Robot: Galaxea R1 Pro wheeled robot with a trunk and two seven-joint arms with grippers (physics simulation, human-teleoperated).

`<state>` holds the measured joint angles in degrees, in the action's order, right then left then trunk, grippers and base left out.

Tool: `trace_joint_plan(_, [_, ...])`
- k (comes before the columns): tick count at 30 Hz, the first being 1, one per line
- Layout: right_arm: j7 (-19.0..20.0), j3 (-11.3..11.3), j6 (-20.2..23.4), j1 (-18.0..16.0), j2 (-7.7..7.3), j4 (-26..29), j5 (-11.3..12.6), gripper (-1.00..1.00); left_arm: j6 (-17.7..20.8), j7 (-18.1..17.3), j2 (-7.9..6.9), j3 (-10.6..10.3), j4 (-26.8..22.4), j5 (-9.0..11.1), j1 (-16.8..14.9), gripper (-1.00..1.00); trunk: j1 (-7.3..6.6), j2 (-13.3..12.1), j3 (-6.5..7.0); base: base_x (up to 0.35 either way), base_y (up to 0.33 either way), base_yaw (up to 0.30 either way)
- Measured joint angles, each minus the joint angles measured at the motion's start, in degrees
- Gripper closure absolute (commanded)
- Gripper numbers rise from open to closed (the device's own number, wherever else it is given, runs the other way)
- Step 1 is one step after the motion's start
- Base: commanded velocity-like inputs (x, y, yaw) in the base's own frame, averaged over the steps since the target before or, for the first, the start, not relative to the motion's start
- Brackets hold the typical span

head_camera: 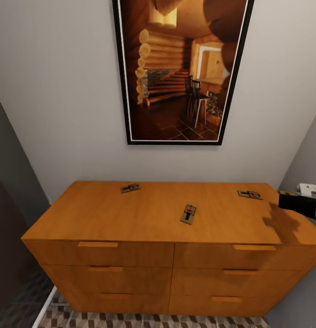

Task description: Take the four mousetraps from the cabinet in the bathroom and place them on the bathroom floor. Make sure all four end up on the same floor surface, and ensure that at least two of them are either under or directly next to the same bathroom sink.

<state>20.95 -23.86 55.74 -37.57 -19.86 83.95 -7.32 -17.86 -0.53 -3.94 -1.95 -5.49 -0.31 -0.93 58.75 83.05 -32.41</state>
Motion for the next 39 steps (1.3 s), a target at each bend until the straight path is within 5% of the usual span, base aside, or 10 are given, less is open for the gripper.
trace_joint_plan(39, [-0.1, 0.5, 0.1, 0.0, 0.35, -0.1, -1.1, 1.0, 0.0, -0.1, 0.7, -0.1, 0.0, 0.0, 0.0, -1.0, 0.01, 0.0, 0.0, -0.241, 0.16, 0.0])
